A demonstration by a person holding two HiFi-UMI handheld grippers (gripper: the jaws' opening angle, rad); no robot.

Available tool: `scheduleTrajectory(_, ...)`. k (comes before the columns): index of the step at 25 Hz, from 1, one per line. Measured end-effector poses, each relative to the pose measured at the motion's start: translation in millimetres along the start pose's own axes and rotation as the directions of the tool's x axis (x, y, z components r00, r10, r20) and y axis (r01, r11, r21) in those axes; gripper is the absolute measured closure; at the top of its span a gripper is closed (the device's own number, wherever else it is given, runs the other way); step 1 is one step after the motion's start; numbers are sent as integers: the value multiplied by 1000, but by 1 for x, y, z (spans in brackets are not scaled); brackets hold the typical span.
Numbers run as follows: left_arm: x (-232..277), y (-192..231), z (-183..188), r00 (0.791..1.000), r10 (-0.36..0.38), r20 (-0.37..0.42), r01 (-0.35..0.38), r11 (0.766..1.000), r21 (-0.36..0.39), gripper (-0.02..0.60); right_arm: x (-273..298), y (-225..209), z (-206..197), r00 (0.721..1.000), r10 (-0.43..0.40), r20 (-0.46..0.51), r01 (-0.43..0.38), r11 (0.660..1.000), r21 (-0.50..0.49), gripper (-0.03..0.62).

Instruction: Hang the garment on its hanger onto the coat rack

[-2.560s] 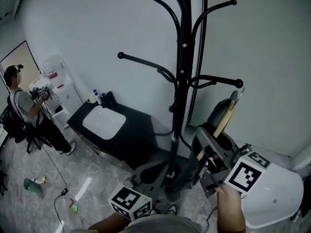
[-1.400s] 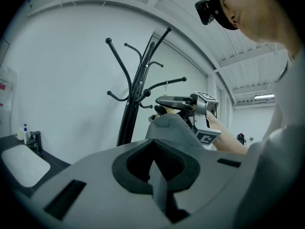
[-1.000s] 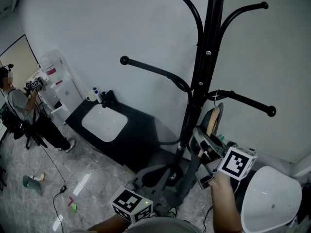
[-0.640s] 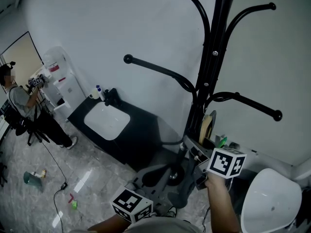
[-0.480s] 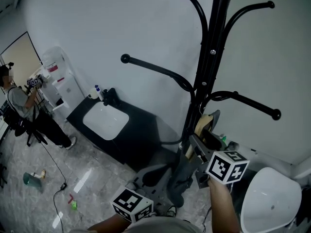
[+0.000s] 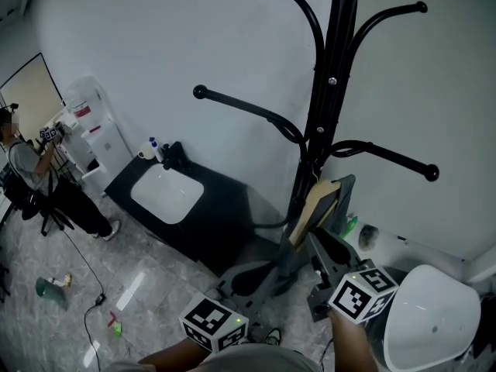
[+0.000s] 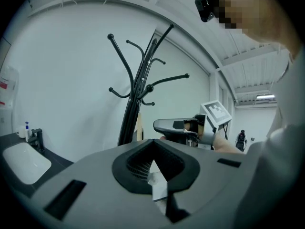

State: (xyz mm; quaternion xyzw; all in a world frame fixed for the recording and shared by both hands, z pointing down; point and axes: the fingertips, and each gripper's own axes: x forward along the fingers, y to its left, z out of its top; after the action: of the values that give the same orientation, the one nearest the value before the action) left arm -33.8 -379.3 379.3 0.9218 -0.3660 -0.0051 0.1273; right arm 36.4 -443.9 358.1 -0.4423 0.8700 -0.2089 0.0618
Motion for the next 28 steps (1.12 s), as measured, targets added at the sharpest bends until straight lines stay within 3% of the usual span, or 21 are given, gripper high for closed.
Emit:
scheduleTrajectory(5,-9,-7,5,1000,-10,8,10,1000,18,575,-26,27,-18,999,51,13,-51,999,19,577)
scheduleTrajectory(12,-16,-14,9,1000,-18,22,17,1000,25,575,-41,52,-31,996,91,12,-92,996,17,579)
scheduleTrajectory(28,-22,-30,10,999,3,33,-5,999,42,575,-59,53,-44,994,111,-18,-112,994,-18,579)
